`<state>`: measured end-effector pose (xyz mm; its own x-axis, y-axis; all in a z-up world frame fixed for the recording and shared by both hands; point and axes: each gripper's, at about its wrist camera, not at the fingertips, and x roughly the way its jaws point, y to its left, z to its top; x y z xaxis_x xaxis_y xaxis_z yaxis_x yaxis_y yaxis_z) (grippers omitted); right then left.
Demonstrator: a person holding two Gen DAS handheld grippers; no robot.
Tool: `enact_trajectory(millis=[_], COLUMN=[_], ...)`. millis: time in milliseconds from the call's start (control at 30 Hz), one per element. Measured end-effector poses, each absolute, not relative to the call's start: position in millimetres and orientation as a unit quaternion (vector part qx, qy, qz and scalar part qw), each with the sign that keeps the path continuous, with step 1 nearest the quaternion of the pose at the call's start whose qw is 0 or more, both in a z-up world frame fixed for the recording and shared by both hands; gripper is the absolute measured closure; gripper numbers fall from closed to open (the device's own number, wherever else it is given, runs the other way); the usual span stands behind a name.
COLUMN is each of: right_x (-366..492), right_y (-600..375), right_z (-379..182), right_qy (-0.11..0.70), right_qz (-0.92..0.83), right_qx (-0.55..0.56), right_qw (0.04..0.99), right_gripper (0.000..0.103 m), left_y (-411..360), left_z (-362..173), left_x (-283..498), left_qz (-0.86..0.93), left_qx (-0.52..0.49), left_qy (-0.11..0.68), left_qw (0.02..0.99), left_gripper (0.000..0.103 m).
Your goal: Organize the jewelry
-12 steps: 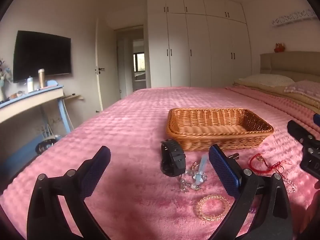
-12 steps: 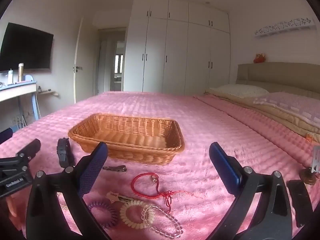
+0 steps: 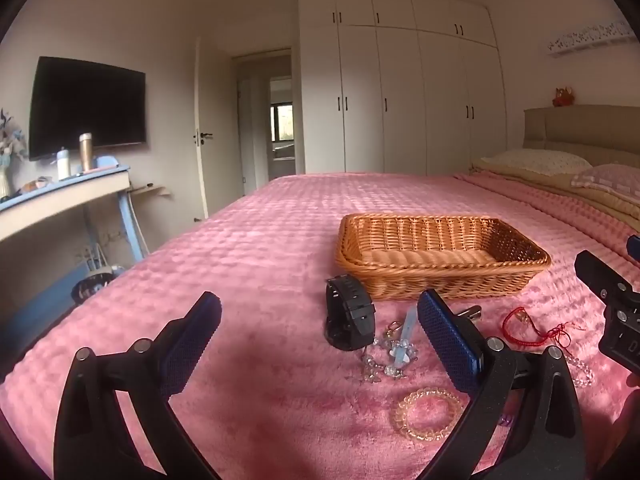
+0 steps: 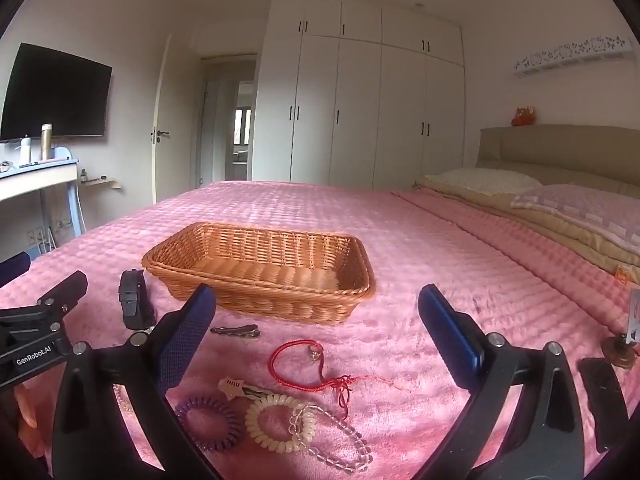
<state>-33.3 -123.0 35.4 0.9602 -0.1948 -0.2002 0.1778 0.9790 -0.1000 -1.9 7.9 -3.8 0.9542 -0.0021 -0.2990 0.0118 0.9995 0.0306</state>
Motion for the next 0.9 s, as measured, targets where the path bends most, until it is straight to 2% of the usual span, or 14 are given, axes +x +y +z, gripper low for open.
enact_trajectory(millis=[900], right_x=[-26.0], right_y=[-123.1], right_z=[31.3], right_qy=[0.124], right_qz=[-0.086], right_qx=[-0.030], right_qw=[0.988], right_gripper=[0.006], left_y=[2.6], left_z=[-3.0], left_x=[-1.6], left_qz=[-0.003], left_qx=[0.028], left_qy=[0.159], left_qw=[0.987], left_gripper=[0.007])
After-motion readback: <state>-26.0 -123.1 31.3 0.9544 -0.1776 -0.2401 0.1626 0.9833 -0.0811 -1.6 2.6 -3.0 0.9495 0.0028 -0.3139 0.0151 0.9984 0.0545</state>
